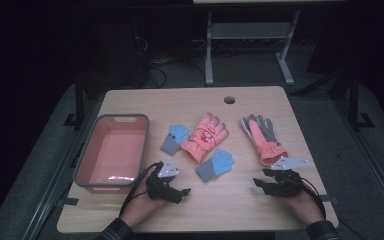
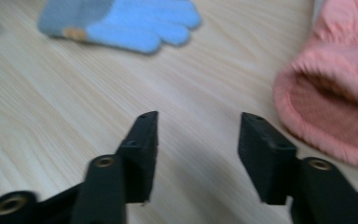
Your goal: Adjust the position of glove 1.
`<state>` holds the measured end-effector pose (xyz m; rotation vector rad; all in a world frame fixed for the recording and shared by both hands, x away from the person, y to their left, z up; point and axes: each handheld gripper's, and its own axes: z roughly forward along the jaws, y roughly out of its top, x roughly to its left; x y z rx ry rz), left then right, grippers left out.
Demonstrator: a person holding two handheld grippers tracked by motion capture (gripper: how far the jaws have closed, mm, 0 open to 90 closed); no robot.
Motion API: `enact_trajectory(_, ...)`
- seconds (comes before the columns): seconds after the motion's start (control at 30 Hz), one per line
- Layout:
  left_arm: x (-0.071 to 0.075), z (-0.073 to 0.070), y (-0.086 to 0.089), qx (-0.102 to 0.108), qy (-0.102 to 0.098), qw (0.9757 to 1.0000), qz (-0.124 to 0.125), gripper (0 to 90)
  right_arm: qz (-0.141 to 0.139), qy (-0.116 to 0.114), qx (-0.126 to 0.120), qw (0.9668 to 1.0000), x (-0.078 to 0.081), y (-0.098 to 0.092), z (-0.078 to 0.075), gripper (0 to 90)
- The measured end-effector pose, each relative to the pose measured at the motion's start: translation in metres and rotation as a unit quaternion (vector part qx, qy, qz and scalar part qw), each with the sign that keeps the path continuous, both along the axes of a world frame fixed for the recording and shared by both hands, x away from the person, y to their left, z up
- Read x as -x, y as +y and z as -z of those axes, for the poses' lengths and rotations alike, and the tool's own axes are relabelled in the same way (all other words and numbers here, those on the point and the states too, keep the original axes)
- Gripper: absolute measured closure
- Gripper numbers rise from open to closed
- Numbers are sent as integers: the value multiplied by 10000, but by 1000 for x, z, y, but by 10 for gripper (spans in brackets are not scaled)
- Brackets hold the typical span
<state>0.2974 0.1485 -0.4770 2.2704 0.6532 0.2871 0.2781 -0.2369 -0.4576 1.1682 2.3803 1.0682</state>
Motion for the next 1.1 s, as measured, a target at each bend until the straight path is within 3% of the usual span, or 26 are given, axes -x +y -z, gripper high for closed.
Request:
enact_trajectory(0.17, 2, 0, 2, 45, 23, 10000, 64, 126, -141, -58, -125, 9998, -3, 11, -8, 736)
enact_trajectory(0.33, 2, 1, 2, 50, 13, 9999, 107, 126, -351, -79, -168, 9992, -7, 22, -12, 891)
enact_trajectory(0.83, 4, 0, 4, 64, 40, 9996, 286, 126, -917, -84, -270, 9954, -26, 56, -19, 900)
enact_trajectory(1.1, 4, 0, 5, 50, 31, 9993, 363, 126, -1005, -109, -363, 9942, -39, 74, -18, 900)
